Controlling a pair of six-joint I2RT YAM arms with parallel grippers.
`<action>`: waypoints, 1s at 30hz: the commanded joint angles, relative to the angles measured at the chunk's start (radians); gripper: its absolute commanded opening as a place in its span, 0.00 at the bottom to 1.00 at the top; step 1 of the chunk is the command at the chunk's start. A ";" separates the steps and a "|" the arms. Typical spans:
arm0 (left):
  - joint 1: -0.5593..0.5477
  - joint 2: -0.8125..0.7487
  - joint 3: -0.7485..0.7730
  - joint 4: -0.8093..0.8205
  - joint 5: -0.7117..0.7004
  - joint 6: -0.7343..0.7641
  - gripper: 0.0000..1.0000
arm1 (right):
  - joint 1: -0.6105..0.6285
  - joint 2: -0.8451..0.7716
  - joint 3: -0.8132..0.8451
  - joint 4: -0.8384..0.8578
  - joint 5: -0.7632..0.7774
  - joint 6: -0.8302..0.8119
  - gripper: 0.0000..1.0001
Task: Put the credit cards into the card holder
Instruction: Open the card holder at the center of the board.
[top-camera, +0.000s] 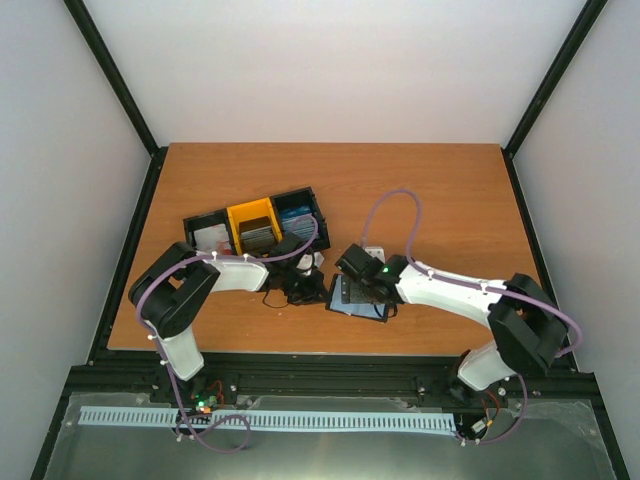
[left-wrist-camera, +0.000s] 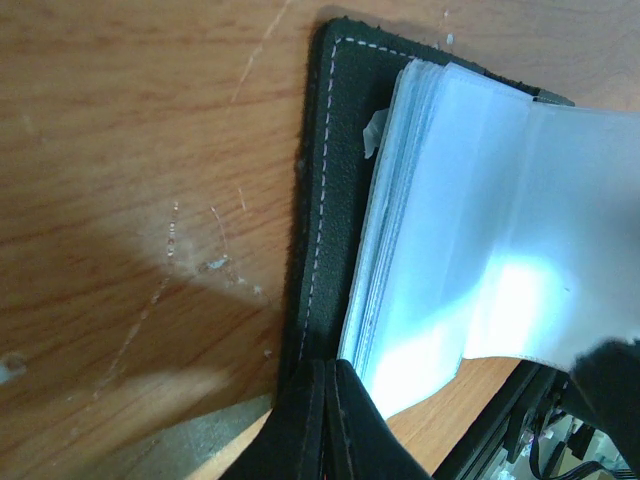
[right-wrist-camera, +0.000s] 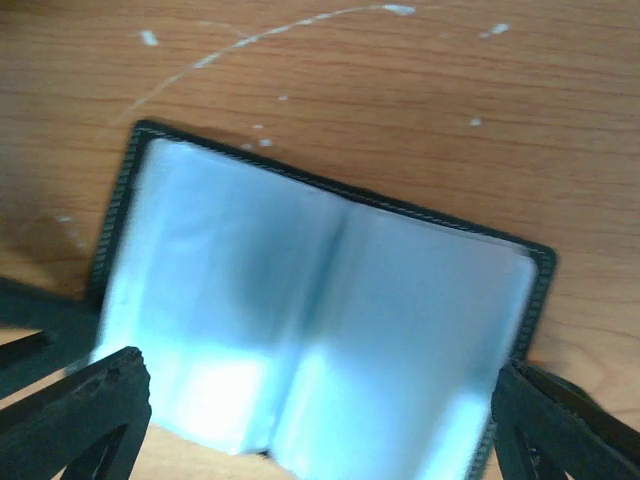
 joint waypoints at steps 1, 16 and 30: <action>0.005 0.017 -0.019 -0.102 -0.057 0.020 0.01 | -0.001 -0.029 -0.034 0.127 -0.106 -0.026 0.92; 0.004 -0.049 -0.034 -0.062 -0.059 0.041 0.04 | -0.025 0.061 -0.050 0.117 -0.131 0.028 0.87; 0.025 -0.222 -0.095 -0.019 -0.141 -0.014 0.19 | -0.037 0.166 0.040 0.249 -0.305 -0.217 0.46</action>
